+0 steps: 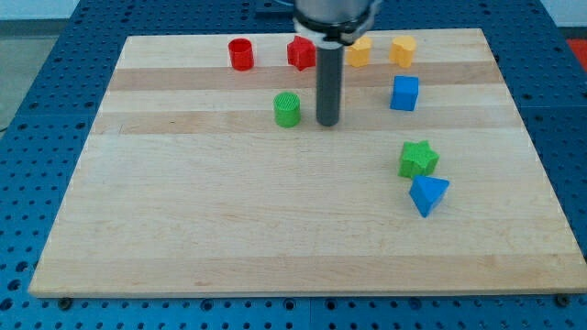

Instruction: Push the red star above green star

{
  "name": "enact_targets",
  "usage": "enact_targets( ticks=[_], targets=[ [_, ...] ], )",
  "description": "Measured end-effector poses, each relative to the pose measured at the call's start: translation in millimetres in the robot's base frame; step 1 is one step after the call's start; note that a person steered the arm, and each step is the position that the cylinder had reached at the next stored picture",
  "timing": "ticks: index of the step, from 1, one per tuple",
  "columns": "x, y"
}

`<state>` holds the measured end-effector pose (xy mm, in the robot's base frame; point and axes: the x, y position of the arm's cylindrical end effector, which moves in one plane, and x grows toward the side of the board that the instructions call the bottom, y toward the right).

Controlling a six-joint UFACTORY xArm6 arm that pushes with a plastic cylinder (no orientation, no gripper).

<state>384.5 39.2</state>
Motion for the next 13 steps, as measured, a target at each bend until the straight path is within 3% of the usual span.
enact_targets(
  ticks=[2, 3, 5, 6, 7, 8, 9, 10, 12, 13],
  targets=[
    [-85.5, -14.7],
    [-106.1, 5.7],
    [-171.1, -38.3],
    [-170.7, -64.7],
    [-129.9, -50.3],
    [-140.2, -40.0],
    [-173.8, -78.9],
    [-130.3, -81.7],
    [-56.2, -16.5],
    [-63.5, -14.1]
  ],
)
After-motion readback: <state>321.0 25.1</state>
